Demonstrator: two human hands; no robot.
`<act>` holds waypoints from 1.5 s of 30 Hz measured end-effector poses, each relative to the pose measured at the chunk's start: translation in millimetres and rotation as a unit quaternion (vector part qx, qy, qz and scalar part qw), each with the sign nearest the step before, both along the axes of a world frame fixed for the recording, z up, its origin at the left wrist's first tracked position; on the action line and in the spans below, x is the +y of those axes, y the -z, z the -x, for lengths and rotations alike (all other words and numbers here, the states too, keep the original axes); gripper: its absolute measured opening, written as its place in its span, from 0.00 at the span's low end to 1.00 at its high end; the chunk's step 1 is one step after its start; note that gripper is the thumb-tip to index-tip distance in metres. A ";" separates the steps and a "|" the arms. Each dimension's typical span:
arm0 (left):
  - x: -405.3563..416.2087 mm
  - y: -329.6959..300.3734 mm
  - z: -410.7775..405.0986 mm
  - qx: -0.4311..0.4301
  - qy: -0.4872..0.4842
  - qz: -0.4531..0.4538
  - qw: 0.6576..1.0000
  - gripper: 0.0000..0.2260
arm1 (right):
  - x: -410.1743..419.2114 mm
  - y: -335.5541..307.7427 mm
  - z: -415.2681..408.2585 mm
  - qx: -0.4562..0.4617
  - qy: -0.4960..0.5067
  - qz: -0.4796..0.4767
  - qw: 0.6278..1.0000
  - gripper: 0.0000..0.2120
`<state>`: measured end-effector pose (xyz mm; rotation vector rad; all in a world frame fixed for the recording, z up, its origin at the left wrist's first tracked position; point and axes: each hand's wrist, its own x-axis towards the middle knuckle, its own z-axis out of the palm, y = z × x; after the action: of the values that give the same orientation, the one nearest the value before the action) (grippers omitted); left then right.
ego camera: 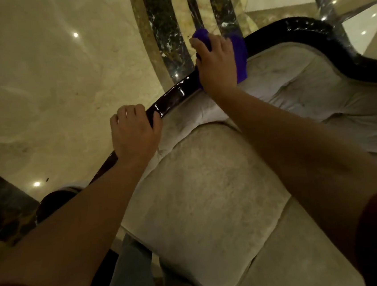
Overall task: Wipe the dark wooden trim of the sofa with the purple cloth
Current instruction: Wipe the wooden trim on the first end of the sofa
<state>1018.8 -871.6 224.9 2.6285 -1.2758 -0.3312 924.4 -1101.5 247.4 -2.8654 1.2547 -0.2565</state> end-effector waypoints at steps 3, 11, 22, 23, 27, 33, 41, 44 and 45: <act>0.3 3.6 1.9 -0.020 -0.008 -0.020 1.000 0.23 | 33.8 2.2 -12.1 -0.077 -0.007 -0.077 0.994 0.20; -4.9 0.4 0.5 0.057 -0.183 0.093 0.977 0.17 | 126.7 24.9 -20.9 -0.185 -0.123 -0.138 0.965 0.17; -9.0 11.0 0.2 0.042 -0.143 0.023 0.989 0.25 | -17.7 21.2 20.9 -0.084 -0.102 0.031 0.991 0.17; -8.4 11.6 0.2 0.038 -0.146 0.028 0.988 0.25 | -26.7 18.9 24.7 -0.073 -0.104 0.037 0.991 0.17; -3.9 10.3 0.7 0.052 -0.180 0.074 0.980 0.26 | -54.2 11.1 35.7 -0.031 -0.090 0.065 0.993 0.22; -2.7 7.8 -1.4 0.064 -0.166 0.085 0.980 0.27 | -3.7 12.4 -2.1 -0.048 -0.021 -0.042 0.998 0.21; 2.0 6.2 -4.6 0.179 -0.203 0.174 0.947 0.29 | 111.5 24.1 -26.6 -0.134 -0.051 -0.115 0.983 0.21; -1.7 6.4 -4.8 0.179 -0.178 0.146 0.956 0.27 | 112.0 25.7 -24.1 -0.115 -0.084 -0.107 0.984 0.22; -3.2 6.1 -4.5 0.151 -0.137 0.120 0.972 0.27 | 103.3 26.0 -21.2 -0.107 -0.093 -0.096 0.985 0.21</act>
<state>1023.3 -874.7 218.9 2.3912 -0.7909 -0.4757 945.6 -998.1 221.4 -2.6807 0.9146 -0.4047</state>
